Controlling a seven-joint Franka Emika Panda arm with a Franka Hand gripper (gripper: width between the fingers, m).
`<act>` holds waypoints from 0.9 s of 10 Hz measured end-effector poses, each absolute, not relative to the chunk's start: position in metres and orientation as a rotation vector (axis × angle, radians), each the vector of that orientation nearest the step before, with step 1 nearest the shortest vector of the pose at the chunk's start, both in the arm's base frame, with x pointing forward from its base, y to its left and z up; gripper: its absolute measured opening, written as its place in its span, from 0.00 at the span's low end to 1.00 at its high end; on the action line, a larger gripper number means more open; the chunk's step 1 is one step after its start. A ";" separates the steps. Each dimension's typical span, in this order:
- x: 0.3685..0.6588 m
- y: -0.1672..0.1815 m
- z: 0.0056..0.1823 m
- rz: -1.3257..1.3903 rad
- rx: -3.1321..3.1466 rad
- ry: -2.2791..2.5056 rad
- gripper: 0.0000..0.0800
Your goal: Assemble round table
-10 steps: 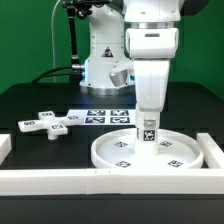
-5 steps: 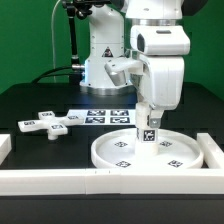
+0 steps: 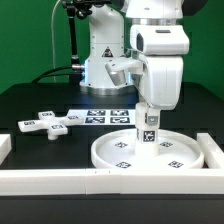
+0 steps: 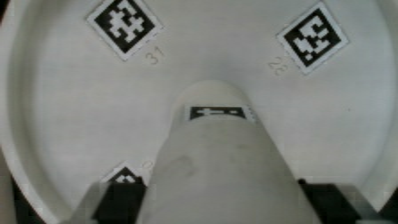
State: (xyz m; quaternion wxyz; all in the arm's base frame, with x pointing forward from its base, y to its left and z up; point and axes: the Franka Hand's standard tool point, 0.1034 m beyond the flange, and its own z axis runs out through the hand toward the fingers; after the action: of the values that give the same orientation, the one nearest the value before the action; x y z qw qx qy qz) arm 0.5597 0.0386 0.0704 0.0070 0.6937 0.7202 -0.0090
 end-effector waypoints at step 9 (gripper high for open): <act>0.557 0.040 0.071 -0.051 2.888 1.262 0.51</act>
Offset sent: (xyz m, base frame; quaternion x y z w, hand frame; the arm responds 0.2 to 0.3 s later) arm -0.0091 0.0008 -0.0011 0.0647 0.0568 0.3759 0.9226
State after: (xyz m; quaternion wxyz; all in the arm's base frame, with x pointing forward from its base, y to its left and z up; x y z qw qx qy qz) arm 0.5566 0.0399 0.0713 -0.0051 0.9162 0.4003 -0.0162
